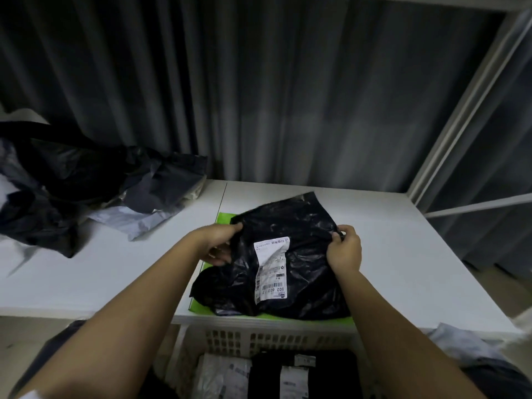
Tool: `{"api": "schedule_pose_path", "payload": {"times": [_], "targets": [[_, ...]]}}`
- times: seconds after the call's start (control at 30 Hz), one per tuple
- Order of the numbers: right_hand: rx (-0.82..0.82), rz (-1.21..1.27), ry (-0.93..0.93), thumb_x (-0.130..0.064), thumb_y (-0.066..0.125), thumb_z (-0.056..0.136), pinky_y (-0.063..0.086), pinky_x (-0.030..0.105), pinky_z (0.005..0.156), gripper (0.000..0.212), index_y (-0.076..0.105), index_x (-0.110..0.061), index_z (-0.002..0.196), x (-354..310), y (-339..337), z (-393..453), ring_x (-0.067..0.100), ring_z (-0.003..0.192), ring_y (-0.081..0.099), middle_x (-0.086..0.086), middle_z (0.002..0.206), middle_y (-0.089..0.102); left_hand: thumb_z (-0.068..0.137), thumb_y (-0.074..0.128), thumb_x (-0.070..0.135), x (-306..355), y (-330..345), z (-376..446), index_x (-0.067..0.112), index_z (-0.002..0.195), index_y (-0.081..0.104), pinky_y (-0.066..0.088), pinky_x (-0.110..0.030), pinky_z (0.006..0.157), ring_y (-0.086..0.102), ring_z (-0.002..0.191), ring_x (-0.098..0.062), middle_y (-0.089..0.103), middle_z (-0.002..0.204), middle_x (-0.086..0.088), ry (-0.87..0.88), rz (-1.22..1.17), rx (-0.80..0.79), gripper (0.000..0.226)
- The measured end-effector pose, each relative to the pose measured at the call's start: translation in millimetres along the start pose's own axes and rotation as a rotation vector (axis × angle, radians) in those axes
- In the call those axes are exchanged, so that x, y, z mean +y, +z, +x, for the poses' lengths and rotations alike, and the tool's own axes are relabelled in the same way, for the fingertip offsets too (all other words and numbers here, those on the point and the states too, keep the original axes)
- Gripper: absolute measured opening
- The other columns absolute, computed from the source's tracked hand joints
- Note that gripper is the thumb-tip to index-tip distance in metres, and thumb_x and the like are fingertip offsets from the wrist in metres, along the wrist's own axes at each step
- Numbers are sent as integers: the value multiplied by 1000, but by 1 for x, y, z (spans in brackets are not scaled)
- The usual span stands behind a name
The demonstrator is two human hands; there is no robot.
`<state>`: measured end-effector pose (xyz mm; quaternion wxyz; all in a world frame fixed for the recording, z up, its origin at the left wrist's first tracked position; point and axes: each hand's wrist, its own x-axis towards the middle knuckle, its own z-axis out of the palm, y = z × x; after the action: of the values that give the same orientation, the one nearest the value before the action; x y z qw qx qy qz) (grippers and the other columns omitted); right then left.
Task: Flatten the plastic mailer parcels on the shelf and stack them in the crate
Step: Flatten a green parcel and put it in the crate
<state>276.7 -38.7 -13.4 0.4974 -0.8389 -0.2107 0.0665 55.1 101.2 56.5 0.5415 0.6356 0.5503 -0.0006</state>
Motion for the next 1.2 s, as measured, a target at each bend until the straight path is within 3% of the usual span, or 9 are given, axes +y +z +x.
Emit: {"api": "schedule_pose_path", "payload": {"times": [0.07,0.2,0.3,0.47,0.6,0.73,0.83,1.0,1.2], "targets": [[-2,-6,29,-16,45,99,44,34,75,10,52,-15,106,2,3,-3,32,86,59,15,109,59,97,43,36,-10,3,-2,13,77,49,44,-24,63,52,56,-15,50,65,-1,-43,-19,-42,31],[-14,-62,-28,-16,44,100,43,33,70,16,52,-14,113,-2,3,-9,32,83,58,14,111,57,93,42,6,-18,5,5,10,86,48,44,-23,51,47,55,-16,48,68,-6,131,15,48,9],[-34,-131,-122,-15,42,100,38,32,70,23,52,-11,121,-6,-6,-11,33,87,56,14,115,52,100,36,13,-14,-2,10,12,103,38,53,-31,48,58,76,-29,55,92,-16,271,-43,232,4],[7,-124,-103,-14,42,100,38,32,73,23,51,-10,122,-6,-17,-8,27,82,50,16,119,50,100,45,23,-2,-25,16,7,107,54,44,-40,76,57,97,-39,60,103,-23,551,365,635,19],[43,-121,-73,-12,41,100,42,37,78,25,49,-9,124,-6,-19,-5,32,85,54,18,124,45,91,63,22,9,-26,16,10,127,53,39,-32,97,54,107,-31,44,129,-20,600,111,598,39],[79,-400,-123,-20,46,96,33,48,99,41,44,-10,136,-1,-6,-12,41,122,39,19,140,37,97,53,22,2,-2,15,14,143,40,22,-33,113,28,139,-31,22,151,-18,659,106,579,48],[40,-513,-381,-43,35,92,21,56,108,55,48,-16,138,-7,9,-29,41,133,31,19,148,35,101,41,34,-10,28,22,22,146,37,12,-40,117,11,146,-29,16,157,-14,683,279,528,47],[-341,-655,-585,-75,-10,80,-11,49,115,80,7,-43,151,-18,31,-45,29,146,-12,-3,161,-6,102,16,47,-18,68,27,32,153,8,-12,-47,115,-16,146,-19,-9,161,1,671,785,403,54],[-568,-786,-406,-70,6,89,-17,55,113,66,-12,-47,147,8,49,-35,33,142,-26,-3,158,-23,102,9,42,-32,86,51,25,153,-6,-15,-48,115,-19,146,-23,-14,160,-6,593,1040,355,56]]}}
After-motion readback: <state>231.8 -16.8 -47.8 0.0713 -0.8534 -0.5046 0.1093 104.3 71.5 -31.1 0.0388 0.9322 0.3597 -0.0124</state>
